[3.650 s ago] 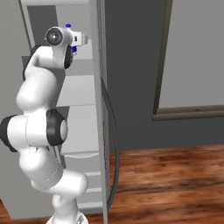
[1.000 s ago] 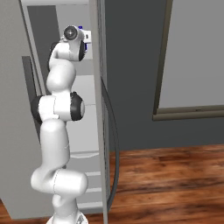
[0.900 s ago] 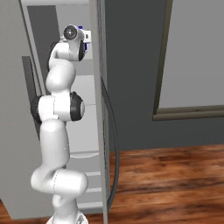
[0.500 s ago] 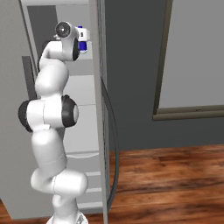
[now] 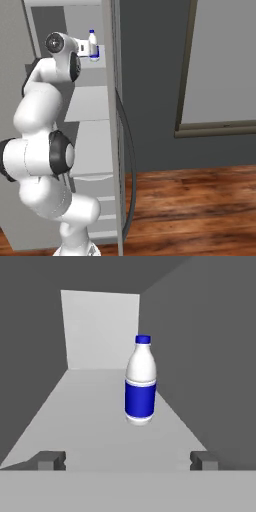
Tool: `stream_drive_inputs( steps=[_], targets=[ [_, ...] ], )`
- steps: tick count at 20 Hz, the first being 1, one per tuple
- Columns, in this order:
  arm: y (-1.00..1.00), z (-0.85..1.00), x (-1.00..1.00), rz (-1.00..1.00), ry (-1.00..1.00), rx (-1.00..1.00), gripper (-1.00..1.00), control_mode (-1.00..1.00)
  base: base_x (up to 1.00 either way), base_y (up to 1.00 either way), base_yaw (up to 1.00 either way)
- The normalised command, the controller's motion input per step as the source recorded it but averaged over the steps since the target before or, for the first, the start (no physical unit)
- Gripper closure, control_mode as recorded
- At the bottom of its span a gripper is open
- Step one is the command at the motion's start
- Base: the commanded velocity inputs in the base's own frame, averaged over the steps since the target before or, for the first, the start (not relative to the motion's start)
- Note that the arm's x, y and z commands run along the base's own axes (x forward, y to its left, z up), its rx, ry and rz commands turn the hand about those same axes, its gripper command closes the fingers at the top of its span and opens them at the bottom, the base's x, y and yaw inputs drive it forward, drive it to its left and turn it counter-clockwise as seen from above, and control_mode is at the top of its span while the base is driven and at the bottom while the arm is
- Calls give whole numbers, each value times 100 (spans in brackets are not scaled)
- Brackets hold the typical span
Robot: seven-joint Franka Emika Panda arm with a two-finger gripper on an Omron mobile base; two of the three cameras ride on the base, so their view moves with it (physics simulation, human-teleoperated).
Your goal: Take the bottled waters from the counter and place them in the freezer to freeze. Close the freezer door after placing the bottles.
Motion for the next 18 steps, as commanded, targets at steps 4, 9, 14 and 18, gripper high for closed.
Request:
stream_drive_inputs(
  steps=[4,9,14,18],
  targets=[
    [0,0,-100,-10,17,5,-100,-100,0,0,0],
    [0,-14,-100,-11,14,4,-100,-100,0,0,0],
    [1,-49,-100,-9,0,0,-100,-100,0,0,0],
    [6,-60,-100,-8,0,0,-100,-100,0,0,0]
  ],
)
